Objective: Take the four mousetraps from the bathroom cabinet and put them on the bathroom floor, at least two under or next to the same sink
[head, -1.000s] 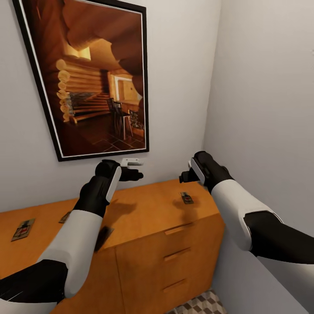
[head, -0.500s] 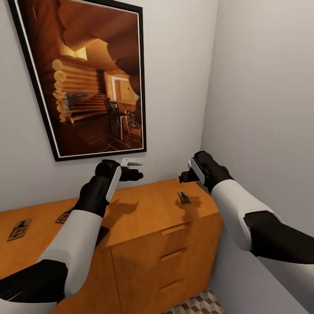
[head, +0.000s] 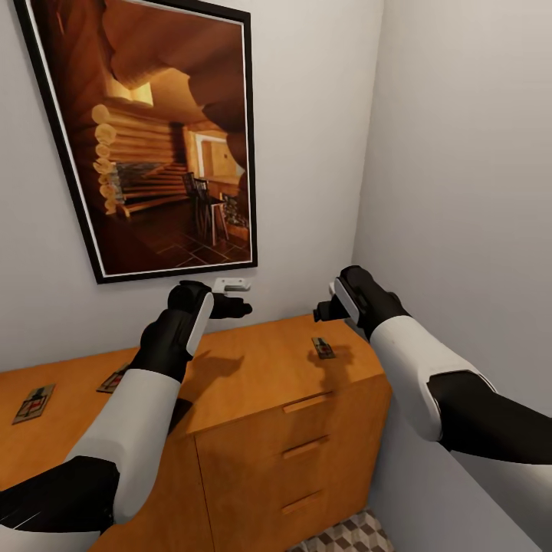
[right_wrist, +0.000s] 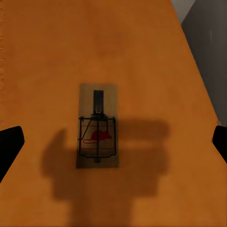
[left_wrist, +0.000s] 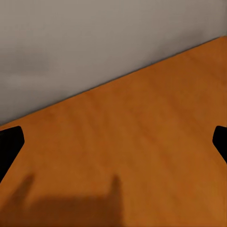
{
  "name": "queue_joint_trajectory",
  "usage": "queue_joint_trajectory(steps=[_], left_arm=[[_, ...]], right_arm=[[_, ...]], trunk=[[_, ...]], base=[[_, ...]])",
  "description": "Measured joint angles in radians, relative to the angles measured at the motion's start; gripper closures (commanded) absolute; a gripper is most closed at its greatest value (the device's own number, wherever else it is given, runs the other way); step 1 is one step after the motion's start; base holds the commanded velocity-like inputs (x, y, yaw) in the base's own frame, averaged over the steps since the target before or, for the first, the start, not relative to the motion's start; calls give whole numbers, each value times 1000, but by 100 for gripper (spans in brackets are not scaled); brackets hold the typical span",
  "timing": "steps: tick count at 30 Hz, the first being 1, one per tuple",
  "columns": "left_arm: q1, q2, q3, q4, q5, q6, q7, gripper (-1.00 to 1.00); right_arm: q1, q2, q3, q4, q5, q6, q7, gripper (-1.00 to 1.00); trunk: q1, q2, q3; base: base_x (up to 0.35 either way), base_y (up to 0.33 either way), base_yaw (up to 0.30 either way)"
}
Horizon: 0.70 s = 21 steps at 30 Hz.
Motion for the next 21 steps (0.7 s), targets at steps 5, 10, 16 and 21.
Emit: queue_joint_trajectory(steps=[5,10,16,21], left_arm=[[0,0,0,0,1,0,0,-100],[0,0,0,0,0,0,0,-100],[0,0,0,0,0,0,0,-100],[0,0,0,0,0,0,0,-100]], right_arm=[[0,1,-1,2,-1,0,3,-100],[0,2,-2,2,-2,0,5,-100],[0,2,-3,2,-2,0,7,-100],[0,3,-3,3,-3,0,7,-100]], trunk=[[0,0,0],[0,0,0],[0,0,0],[0,0,0]], base=[[0,0,0],[0,0,0],[0,0,0],[0,0,0]])
